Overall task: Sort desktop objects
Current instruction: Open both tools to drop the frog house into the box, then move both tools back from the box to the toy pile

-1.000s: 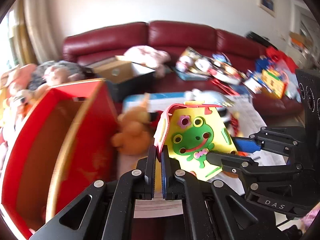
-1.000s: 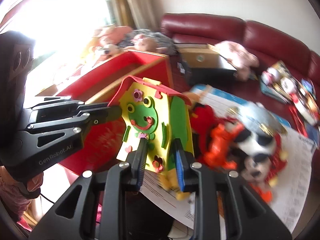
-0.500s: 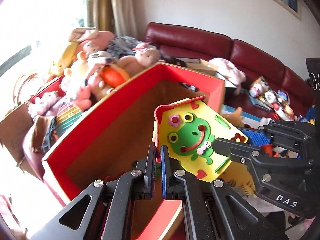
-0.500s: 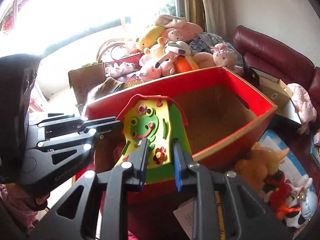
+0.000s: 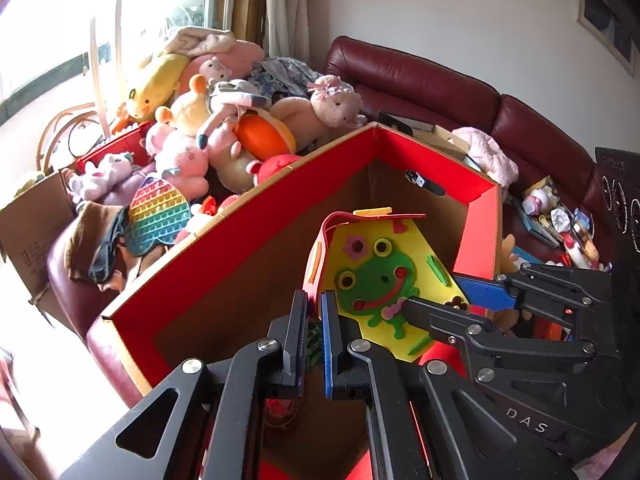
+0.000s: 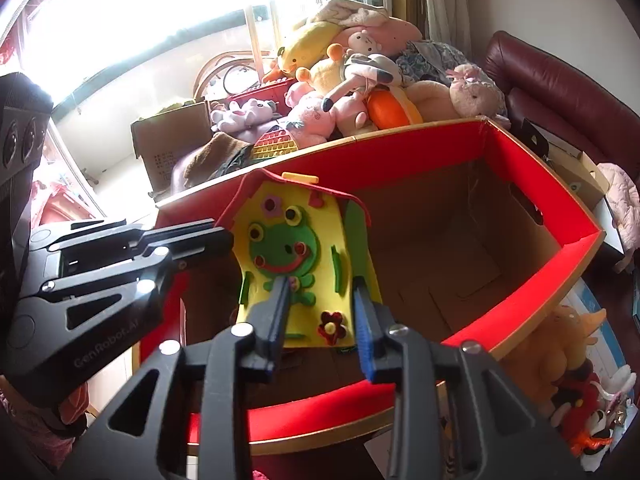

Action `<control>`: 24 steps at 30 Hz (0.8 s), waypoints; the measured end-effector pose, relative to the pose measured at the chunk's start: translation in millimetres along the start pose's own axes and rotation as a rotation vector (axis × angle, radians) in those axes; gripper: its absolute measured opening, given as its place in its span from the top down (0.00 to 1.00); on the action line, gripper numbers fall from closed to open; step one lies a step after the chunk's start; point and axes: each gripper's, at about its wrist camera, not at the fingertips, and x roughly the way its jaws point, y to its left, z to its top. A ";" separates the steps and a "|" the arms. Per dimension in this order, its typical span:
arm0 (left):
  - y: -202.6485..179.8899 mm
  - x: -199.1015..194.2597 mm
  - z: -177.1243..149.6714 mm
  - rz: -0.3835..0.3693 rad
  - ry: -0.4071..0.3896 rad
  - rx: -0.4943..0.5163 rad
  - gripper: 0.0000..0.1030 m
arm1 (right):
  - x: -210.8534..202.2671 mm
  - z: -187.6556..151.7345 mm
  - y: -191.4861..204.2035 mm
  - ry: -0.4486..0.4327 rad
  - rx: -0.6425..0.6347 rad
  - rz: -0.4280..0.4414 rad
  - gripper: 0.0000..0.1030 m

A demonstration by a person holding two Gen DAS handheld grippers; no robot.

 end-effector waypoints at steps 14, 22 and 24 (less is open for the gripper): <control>-5.2 18.4 -8.4 0.088 0.053 -0.050 0.31 | -6.4 -24.3 -25.7 -0.014 0.078 -0.012 0.36; -13.0 13.9 -12.1 0.108 0.058 -0.045 0.31 | -33.1 -37.8 -22.0 -0.059 0.083 -0.006 0.35; -12.8 11.4 -12.7 0.114 0.052 -0.053 0.31 | -39.8 -42.4 -23.1 -0.069 0.092 -0.002 0.35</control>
